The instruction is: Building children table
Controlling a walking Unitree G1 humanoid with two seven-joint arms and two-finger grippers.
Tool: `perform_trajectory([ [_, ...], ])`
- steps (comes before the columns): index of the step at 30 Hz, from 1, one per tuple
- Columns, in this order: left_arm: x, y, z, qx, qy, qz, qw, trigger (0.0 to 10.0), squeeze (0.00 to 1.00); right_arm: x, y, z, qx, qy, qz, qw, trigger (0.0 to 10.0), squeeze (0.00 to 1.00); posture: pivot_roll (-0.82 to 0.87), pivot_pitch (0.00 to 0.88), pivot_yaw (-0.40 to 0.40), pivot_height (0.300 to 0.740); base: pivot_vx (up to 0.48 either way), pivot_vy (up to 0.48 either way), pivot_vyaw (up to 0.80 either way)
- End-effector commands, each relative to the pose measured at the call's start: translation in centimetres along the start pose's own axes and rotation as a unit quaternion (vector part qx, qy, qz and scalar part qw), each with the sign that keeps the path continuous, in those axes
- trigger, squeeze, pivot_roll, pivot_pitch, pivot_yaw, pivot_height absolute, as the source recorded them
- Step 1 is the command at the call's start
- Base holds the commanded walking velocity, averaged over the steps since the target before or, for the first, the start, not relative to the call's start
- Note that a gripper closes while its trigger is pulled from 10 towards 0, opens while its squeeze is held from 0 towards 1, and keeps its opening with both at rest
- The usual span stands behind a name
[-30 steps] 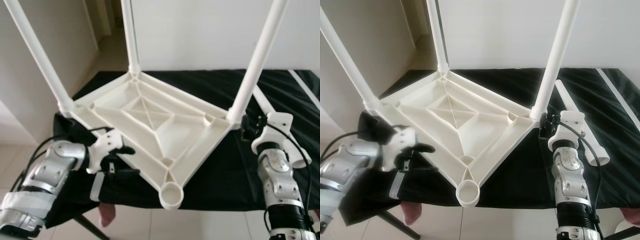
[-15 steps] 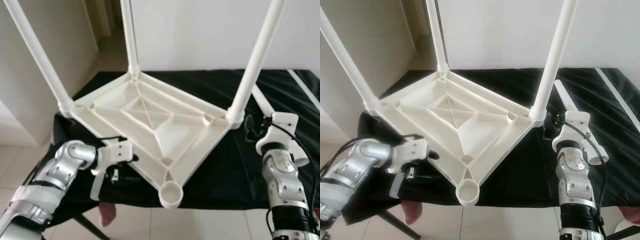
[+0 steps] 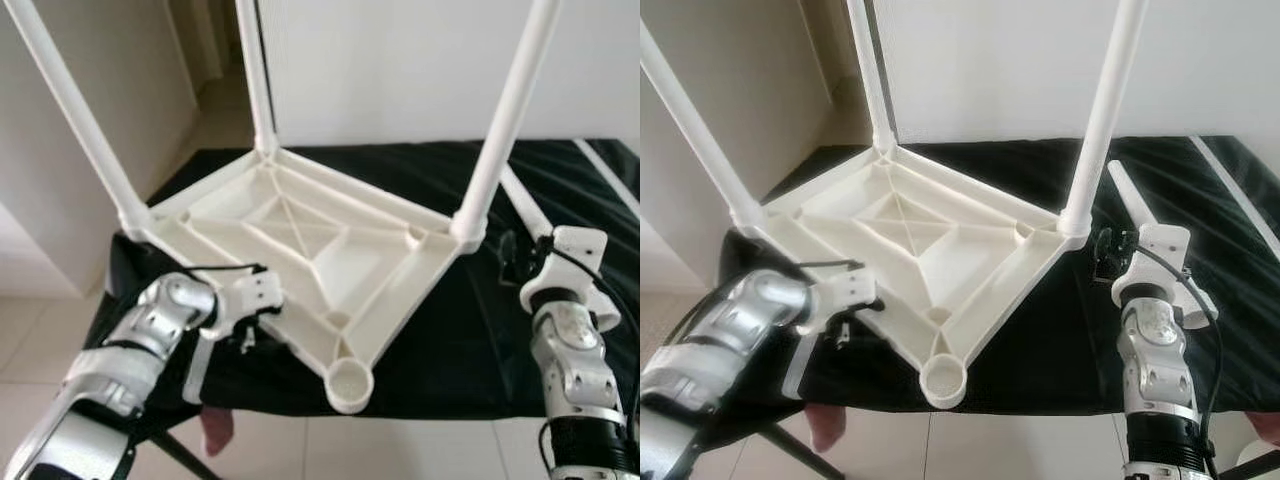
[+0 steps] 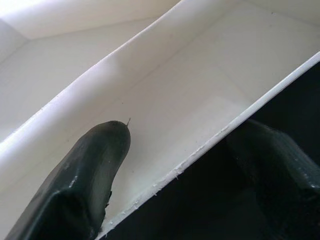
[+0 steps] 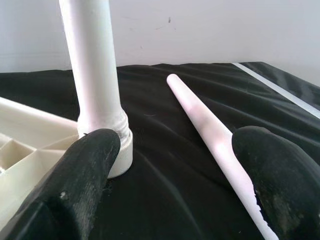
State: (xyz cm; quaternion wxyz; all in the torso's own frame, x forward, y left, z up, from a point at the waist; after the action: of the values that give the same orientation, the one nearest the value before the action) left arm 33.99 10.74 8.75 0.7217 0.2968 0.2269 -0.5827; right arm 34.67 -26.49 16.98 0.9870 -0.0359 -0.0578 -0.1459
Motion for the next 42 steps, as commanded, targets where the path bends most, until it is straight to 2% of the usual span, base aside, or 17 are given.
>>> perform_trajectory([
  [1, -0.2, 1.8, -1.0, -0.044, 0.006, 0.089, 0.995, 10.0, 0.0, -0.1, 0.0, 0.2, 0.003, 0.0, 0.0, 1.0, 10.0, 0.0, -0.02, 0.0, 0.046, 0.74, 0.0, 0.0, 0.0],
  [4, 0.2, 2.1, -0.6, -0.072, -0.007, 0.107, 0.992, 10.0, 0.0, -0.1, -0.2, 0.1, 0.002, 0.001, -0.003, 1.0, 10.0, 0.0, -0.01, 0.0, 0.042, 0.74, 0.0, 0.0, 0.0],
  [8, 0.6, 2.1, -0.1, -0.087, -0.013, 0.12, 0.989, 10.0, 0.0, -0.1, -0.1, 0.0, 0.004, 0.003, -0.004, 1.0, 10.0, 0.0, -0.01, 0.0, 0.04, 0.74, 0.0, 0.0, 0.0],
  [9, 1.1, 2.1, 0.6, -0.102, -0.026, 0.129, 0.986, 10.0, 0.0, -0.1, 0.0, 0.1, 0.005, 0.004, -0.004, 1.0, 10.0, 0.0, 0.0, 0.0, 0.037, 0.74, 0.0, 0.0, 0.0],
  [14, 2.6, 0.9, 1.3, -0.129, -0.039, 0.123, 0.983, 10.0, 0.0, 0.1, 0.3, 0.1, 0.007, 0.004, -0.002, 1.0, 10.0, 0.0, 0.0, 0.0, 0.033, 0.74, 0.0, 0.0, 0.0],
  [18, 2.9, 0.7, 1.4, -0.134, -0.039, 0.123, 0.983, 10.0, 0.0, 0.1, 0.3, 0.2, 0.008, 0.004, -0.001, 1.0, 10.0, 0.0, 0.0, 0.0, 0.033, 0.74, 0.0, 0.0, 0.0],
  [21, 3.8, 0.6, 2.5, -0.184, -0.061, 0.149, 0.97, 10.0, 0.0, 0.2, 0.5, 0.2, 0.012, 0.004, 0.0, 1.0, 10.0, 0.0, 0.0, 0.0, 0.032, 0.74, 0.0, 0.0, 0.0],
  [25, 3.9, 1.1, 3.1, -0.204, -0.073, 0.176, 0.96, 10.0, 0.0, 0.2, 0.5, 0.2, 0.012, 0.004, -0.001, 1.0, 10.0, 0.0, 0.0, 0.0, 0.035, 0.74, 0.0, 0.0, 0.0],
  [32, 3.7, 0.4, 3.8, -0.201, -0.091, 0.152, 0.964, 10.0, 0.0, 0.2, 0.4, 0.2, 0.014, 0.004, -0.003, 1.0, 10.0, 0.0, 0.0, 0.0, 0.035, 0.74, 0.0, 0.0, 0.0],
  [33, 2.6, -0.6, 6.1, -0.204, -0.173, 0.094, 0.959, 10.0, 0.0, 0.2, 0.3, 0.2, 0.013, 0.004, -0.004, 1.0, 10.0, 0.0, 0.01, 0.0, 0.037, 0.74, 0.0, 0.0, 0.0],
  [34, 1.5, -1.2, 7.6, -0.205, -0.231, 0.058, 0.949, 10.0, 0.0, 0.2, 0.3, 0.2, 0.013, 0.004, -0.005, 1.0, 10.0, 0.0, 0.01, 0.0, 0.037, 0.74, 0.0, 0.0, 0.0],
  [36, 1.5, -1.2, 7.6, -0.205, -0.231, 0.058, 0.949, 10.0, 0.0, 0.2, 0.3, 0.2, 0.013, 0.004, -0.005, 1.0, 10.0, 0.0, 0.01, 0.0, 0.037, 0.74, 0.0, 0.0, 0.0],
  [38, -1.1, -2.6, 10.5, -0.23, -0.369, -0.011, 0.901, 10.0, 0.0, 0.3, 0.3, 0.2, 0.013, 0.003, -0.006, 1.0, 10.0, 0.0, 0.01, 0.0, 0.039, 0.74, 0.0, 0.0, 0.0],
  [39, -1.5, -3.4, 10.9, -0.24, -0.397, -0.034, 0.885, 10.0, 0.0, 0.4, 0.3, 0.3, 0.014, 0.001, -0.007, 1.0, 10.0, 0.0, 0.01, 0.0, 0.039, 0.74, 0.0, 0.0, 0.0],
  [40, -1.5, -3.4, 10.9, -0.24, -0.397, -0.034, 0.885, 10.0, 0.0, 0.4, 0.3, 0.3, 0.014, 0.001, -0.007, 1.0, 10.0, 0.0, 0.01, 0.0, 0.039, 0.74, 0.0, 0.0, 0.0],
  [41, -1.7, -3.9, 11.2, -0.247, -0.412, -0.048, 0.875, 10.0, 0.0, 0.4, 0.3, 0.4, 0.015, 0.0, -0.008, 1.0, 10.0, 0.0, 0.01, 0.0, 0.039, 0.74, 0.0, 0.0, 0.0],
  [42, -1.7, -4.2, 11.3, -0.251, -0.415, -0.054, 0.873, 10.0, 0.0, 0.4, 0.3, 0.4, 0.015, 0.0, -0.008, 1.0, 10.0, 0.0, 0.01, 0.0, 0.039, 0.74, 0.0, 0.0, 0.0],
])
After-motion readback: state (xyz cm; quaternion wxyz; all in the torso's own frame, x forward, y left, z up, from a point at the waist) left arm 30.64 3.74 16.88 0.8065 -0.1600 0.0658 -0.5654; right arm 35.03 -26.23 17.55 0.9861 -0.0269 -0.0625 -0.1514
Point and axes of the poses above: a point about 5 cm out from each wrist's last joint towards the gripper, its own x axis pointing out of the wrist towards the gripper, its own z axis along the axis of the wrist's last joint, y = z × x, the point moved 5 cm from there along x, pointing out of the wrist towards the gripper
